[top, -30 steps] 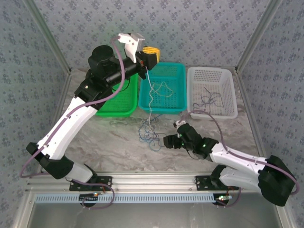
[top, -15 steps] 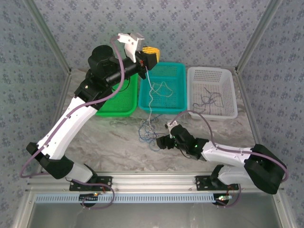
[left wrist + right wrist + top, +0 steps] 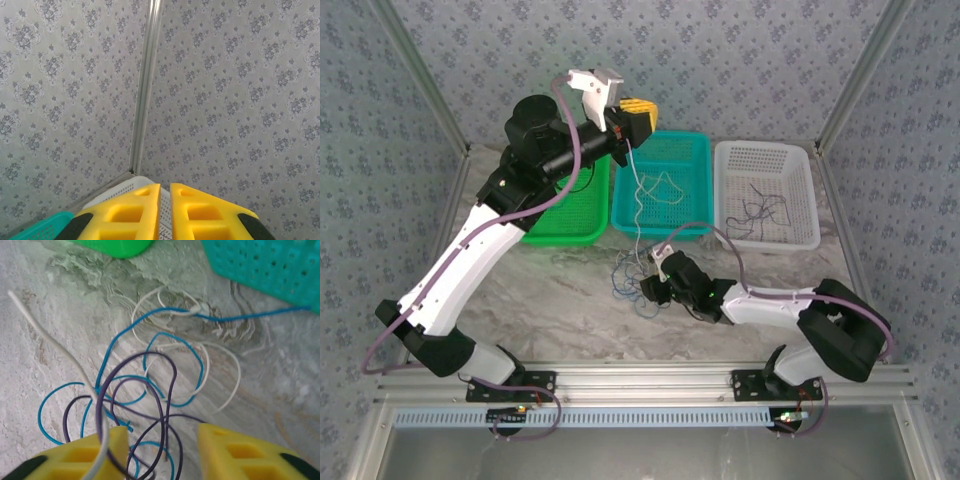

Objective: Untangle the cables

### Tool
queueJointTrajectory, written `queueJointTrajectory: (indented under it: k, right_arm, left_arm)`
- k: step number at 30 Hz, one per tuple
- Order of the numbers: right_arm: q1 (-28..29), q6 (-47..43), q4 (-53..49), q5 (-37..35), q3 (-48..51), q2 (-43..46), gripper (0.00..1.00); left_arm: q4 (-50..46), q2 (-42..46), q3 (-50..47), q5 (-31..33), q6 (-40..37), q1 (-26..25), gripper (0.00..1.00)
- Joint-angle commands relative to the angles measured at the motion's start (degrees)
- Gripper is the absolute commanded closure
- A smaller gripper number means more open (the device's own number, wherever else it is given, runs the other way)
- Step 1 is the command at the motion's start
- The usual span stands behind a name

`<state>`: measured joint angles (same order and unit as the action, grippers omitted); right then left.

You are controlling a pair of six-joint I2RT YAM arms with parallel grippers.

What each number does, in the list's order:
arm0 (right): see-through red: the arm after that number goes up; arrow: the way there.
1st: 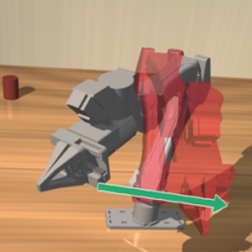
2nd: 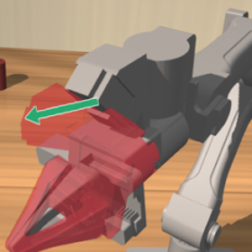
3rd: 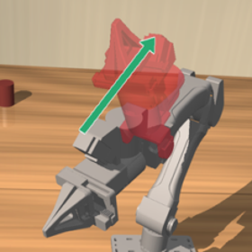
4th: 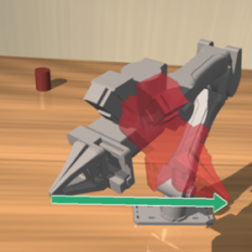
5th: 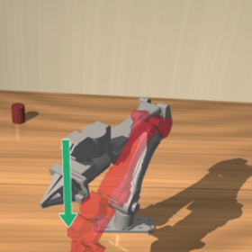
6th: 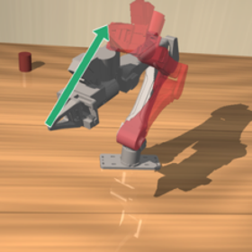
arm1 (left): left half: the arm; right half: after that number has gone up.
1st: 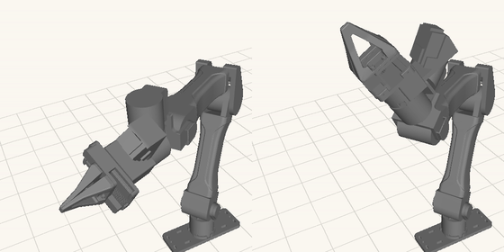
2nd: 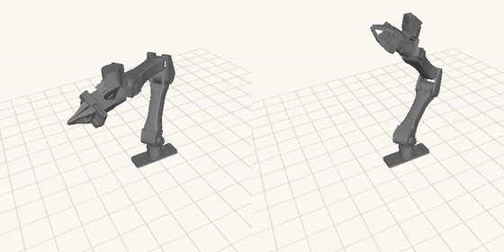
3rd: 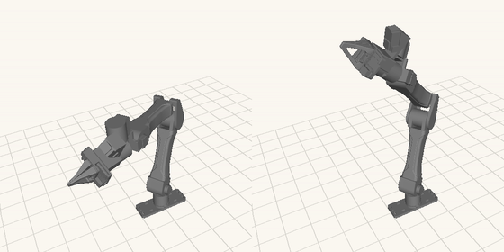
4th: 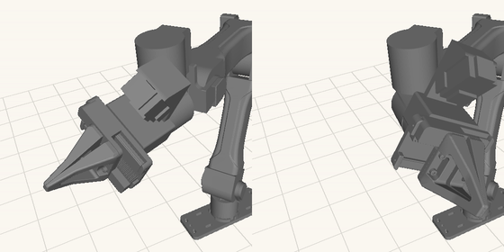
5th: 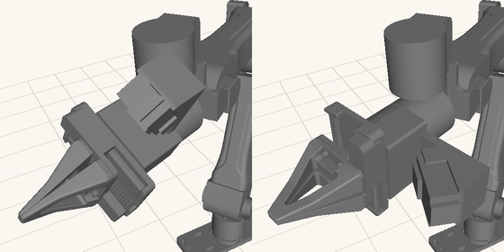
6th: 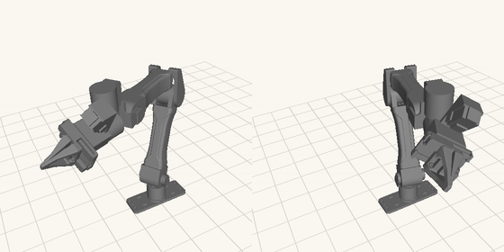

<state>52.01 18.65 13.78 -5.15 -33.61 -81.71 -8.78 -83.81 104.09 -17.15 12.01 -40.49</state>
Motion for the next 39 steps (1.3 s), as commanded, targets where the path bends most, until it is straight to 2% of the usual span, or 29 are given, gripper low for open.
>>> queueJointTrajectory:
  k: [1, 5, 8, 14, 17, 25, 27, 39]
  right_arm:
    - [-0.2, 1.0, 0.3, 0.9, 1.5, 0.5, 0.62]
    - [-0.1, 2.2, 0.3, 0.9, 4.0, 2.6, 0.84]
    - [-0.1, 2.3, 0.0, 0.8, 4.8, 3.9, 0.92]
    - [-0.2, 3.6, -0.6, 1.4, 6.2, 4.8, 0.96]
    - [-0.2, 4.6, -0.6, 1.3, 7.2, 5.5, 0.96]
    - [-0.2, 5.8, -2.2, 0.5, 9.0, 8.2, 0.97]
    - [-0.2, 6.1, -2.6, 0.1, 9.4, 9.5, 0.97]
    - [-0.3, 7.0, -8.6, -1.3, 10.0, 19.0, 0.96]
  left_arm:
    - [2.0, -0.1, 2.0, 0.5, -1.0, 0.7, 0.85]
    - [1.0, -1.2, 5.6, 0.6, -1.8, 1.7, 0.85]
    - [0.0, -2.9, 9.7, 0.6, -2.1, 2.4, 0.85]
    - [-1.9, -8.5, 19.7, 0.2, -1.2, 5.7, 0.85]
    - [-5.3, -13.2, 27.9, 0.2, -2.3, 6.8, 0.85]
    - [-15.3, -31.9, 60.3, -1.6, 1.1, 10.4, 0.85]
    - [-16.0, -35.6, 64.9, -2.9, 3.0, 10.8, 0.85]
    - [-13.8, -47.5, 65.6, -8.8, 7.8, 11.6, 0.85]
